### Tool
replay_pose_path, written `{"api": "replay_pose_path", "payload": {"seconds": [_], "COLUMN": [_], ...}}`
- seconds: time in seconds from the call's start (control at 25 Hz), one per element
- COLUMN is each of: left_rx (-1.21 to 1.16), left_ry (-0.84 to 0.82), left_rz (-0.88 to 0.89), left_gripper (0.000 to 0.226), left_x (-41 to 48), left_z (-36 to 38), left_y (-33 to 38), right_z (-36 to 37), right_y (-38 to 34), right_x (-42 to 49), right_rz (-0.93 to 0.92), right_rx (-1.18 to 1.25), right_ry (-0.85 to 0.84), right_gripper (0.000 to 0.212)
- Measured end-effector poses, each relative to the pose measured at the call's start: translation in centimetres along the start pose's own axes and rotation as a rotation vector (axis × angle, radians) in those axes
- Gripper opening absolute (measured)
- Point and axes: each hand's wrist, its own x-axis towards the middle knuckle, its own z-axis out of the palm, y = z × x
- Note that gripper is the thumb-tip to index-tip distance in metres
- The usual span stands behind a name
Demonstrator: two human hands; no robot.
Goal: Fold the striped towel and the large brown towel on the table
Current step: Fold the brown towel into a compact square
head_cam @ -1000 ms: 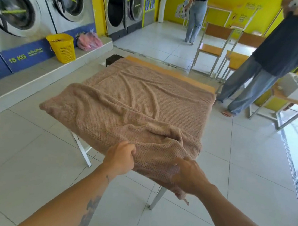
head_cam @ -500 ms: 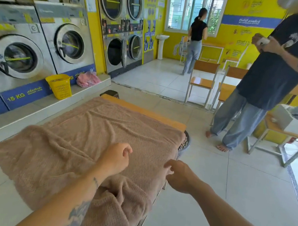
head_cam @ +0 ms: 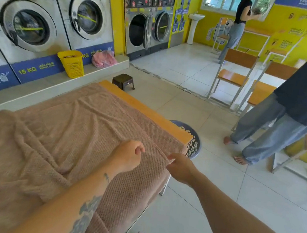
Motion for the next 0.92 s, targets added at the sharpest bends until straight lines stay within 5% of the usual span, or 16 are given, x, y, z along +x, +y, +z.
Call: {"api": "replay_pose_path", "payload": {"seconds": [0.2, 0.4, 0.6, 0.76, 0.92], "left_rx": [0.093, 0.37, 0.472, 0.554, 0.525], "left_ry": [-0.089, -0.177, -0.16, -0.401, -0.386], "left_rz": [-0.022, 0.032, -0.112, -0.063, -0.025], "left_gripper": [0.03, 0.048, 0.028, 0.066, 0.019], "left_x": [9.4, 14.2, 16.6, 17.8, 18.0], "left_z": [2.9, 4.3, 1.9, -0.5, 0.0], "left_y": [-1.0, -1.7, -2.0, -2.1, -2.6], "right_z": [0.7, 1.1, -2.2, -4.1, -4.7], "right_y": [-0.2, -0.4, -2.5, -4.5, -5.0], "right_x": [8.9, 12.4, 14.3, 16.1, 17.8], "right_rz": [-0.034, 0.038, 0.007, -0.074, -0.046], "right_rx": [-0.136, -0.183, 0.191, 0.331, 0.367], "right_ry": [-0.057, -0.157, -0.294, -0.307, -0.312], "right_gripper": [0.02, 0.013, 0.016, 0.02, 0.021]}}
